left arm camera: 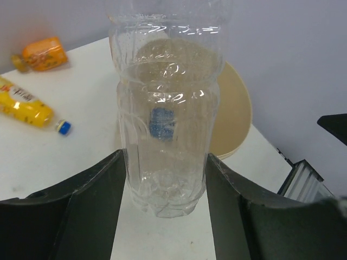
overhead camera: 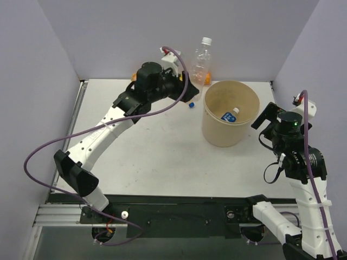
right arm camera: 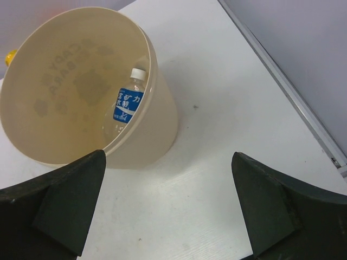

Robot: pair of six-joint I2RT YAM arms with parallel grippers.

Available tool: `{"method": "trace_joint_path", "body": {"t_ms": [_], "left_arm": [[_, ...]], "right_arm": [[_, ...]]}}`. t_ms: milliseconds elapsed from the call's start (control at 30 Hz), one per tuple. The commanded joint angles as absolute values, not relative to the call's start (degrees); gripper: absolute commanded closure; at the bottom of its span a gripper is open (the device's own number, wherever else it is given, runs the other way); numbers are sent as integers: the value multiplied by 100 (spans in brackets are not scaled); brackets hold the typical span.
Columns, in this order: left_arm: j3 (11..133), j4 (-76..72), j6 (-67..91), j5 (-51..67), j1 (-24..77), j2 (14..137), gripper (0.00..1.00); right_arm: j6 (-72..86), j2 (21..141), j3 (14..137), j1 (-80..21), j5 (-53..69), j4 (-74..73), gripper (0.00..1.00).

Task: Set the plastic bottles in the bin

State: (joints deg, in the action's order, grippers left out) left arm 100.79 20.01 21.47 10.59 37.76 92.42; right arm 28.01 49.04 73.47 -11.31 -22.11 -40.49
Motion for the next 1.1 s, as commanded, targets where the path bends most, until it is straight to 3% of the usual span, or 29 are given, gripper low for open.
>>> {"method": "trace_joint_path", "body": {"t_ms": [0,333,400,433,467,667,833,1067], "left_arm": [[10949,2074,1451,1221,4314,9878,42],[12918,1915,1775,1557,4623,11950,42],[13384,2222,1802,1398,4649,12302,27],[13595,2406,1828,1284,4676,12383,8],[13640,2452,1846,1283,4676,12497,6],[13527,2426,1749,1336,4684,12244,5],[12904,2382,1573,547,4474,11437,4],[12699,3040,2188,-155,3280,11574,4]], "right_arm": [[2839,4440,7313,-1143,-2530,-3920,5],[2936,4070,7506,-1151,-2830,-4438,5],[2909,4034,7515,-1151,-2848,-4473,6],[2900,4034,7541,-1143,-2856,-4491,6],[2892,4034,7567,-1151,-2865,-4517,6],[2918,4131,7532,-1143,-2962,-4509,5],[2944,4333,7515,-1143,-2830,-4482,5],[2953,4447,7374,-1151,-2672,-4289,5]]}}
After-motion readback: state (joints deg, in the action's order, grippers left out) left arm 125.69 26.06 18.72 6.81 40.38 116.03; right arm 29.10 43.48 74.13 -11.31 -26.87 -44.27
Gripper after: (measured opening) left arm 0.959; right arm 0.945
